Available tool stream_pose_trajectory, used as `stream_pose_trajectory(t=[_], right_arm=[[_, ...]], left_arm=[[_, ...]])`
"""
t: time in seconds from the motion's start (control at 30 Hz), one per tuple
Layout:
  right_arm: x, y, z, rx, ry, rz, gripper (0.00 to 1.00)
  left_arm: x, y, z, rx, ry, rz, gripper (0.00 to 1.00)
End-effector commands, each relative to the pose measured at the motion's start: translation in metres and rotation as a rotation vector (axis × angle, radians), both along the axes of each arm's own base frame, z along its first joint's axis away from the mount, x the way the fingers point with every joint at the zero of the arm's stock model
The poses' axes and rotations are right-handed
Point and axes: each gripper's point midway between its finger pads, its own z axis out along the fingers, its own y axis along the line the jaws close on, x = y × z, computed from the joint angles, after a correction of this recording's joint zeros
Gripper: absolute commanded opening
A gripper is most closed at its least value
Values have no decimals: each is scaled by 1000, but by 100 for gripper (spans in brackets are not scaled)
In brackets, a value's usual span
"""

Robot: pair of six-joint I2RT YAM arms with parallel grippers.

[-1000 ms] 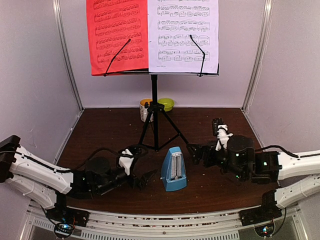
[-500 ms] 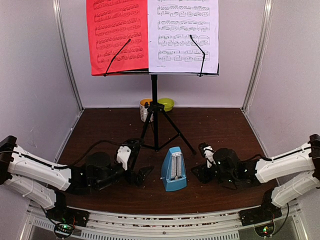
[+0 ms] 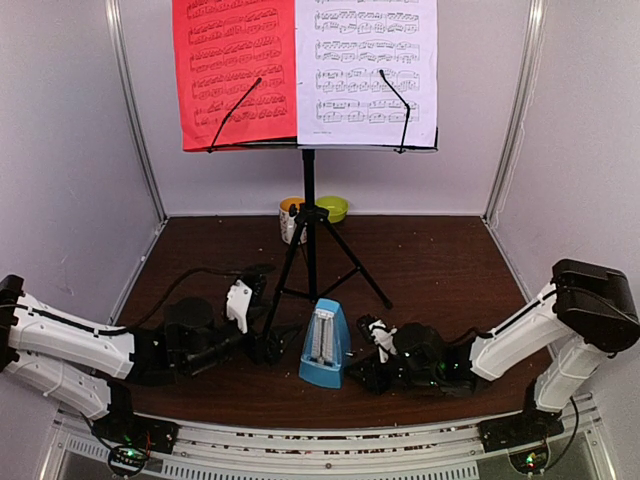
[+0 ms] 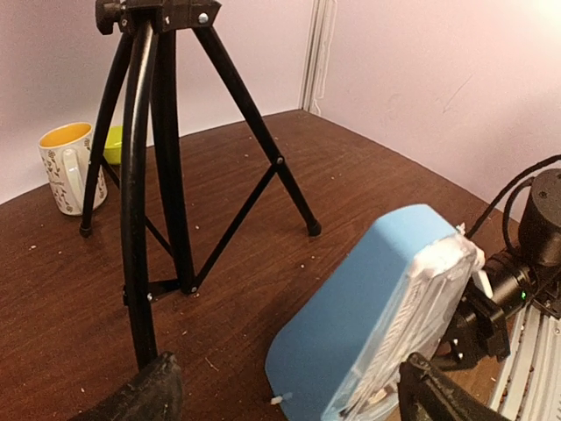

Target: Set up the instrument practice props

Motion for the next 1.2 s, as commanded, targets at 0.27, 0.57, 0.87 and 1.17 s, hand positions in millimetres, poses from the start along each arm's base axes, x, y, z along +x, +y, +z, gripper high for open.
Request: stream_pose_trajectory(t=[0.27, 0.57, 0.87, 1.17], right_arm=[[-16, 39, 47, 213, -38, 28, 31], [-12, -11, 69, 231, -126, -71, 39], [-14, -24, 76, 230, -171, -69, 52], [-10, -27, 75, 259, -161, -94, 58]], left_arm=[[-19, -47, 9, -50, 15, -88, 95], [-2, -63, -4, -57, 22, 50, 98], [1, -74, -19, 18, -8, -10, 95], [9, -86, -25, 53, -26, -56, 80]])
